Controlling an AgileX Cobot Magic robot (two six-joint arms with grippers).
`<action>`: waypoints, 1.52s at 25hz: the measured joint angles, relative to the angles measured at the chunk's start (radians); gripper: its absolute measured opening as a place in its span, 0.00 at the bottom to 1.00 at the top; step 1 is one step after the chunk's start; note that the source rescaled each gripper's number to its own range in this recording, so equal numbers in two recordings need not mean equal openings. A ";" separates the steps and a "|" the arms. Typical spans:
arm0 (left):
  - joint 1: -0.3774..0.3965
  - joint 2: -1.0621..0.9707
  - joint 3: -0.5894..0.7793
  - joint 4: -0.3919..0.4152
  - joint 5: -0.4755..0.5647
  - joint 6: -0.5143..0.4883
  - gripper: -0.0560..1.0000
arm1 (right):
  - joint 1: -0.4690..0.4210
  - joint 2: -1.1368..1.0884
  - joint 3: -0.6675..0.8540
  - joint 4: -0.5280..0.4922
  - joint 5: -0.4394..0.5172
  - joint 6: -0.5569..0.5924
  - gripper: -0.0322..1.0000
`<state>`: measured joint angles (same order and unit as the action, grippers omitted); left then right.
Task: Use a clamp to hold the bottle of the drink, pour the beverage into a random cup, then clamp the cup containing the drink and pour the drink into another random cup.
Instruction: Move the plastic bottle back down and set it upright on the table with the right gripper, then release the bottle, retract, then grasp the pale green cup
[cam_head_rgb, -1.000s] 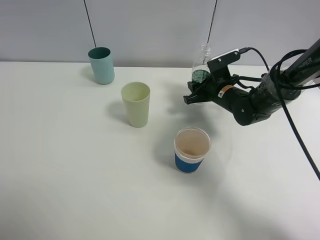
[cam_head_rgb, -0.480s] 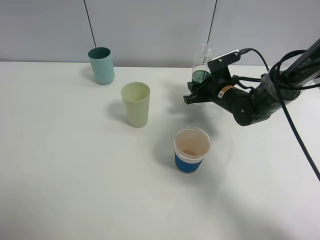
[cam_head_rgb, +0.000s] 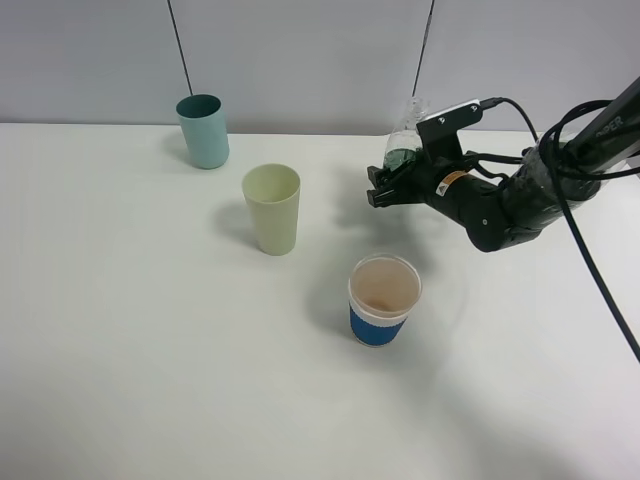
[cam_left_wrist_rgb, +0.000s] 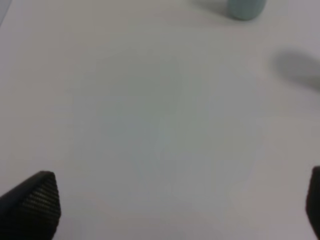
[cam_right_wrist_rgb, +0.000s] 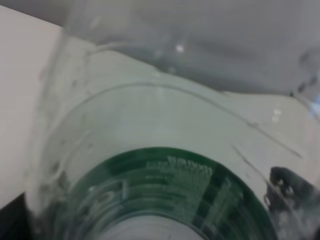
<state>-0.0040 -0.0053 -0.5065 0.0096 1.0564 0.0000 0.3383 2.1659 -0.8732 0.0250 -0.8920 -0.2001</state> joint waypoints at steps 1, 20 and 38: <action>0.000 0.000 0.000 0.000 0.000 0.000 1.00 | 0.000 0.000 0.000 0.000 -0.004 0.000 0.55; 0.000 0.000 0.000 0.000 0.000 0.000 1.00 | 0.000 -0.349 0.003 0.009 0.254 0.000 0.55; 0.000 0.000 0.000 0.000 0.000 0.000 1.00 | -0.136 -0.702 0.003 0.053 0.504 -0.171 0.99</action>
<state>-0.0040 -0.0053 -0.5065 0.0096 1.0564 0.0000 0.2024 1.4635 -0.8700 0.0777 -0.3883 -0.3706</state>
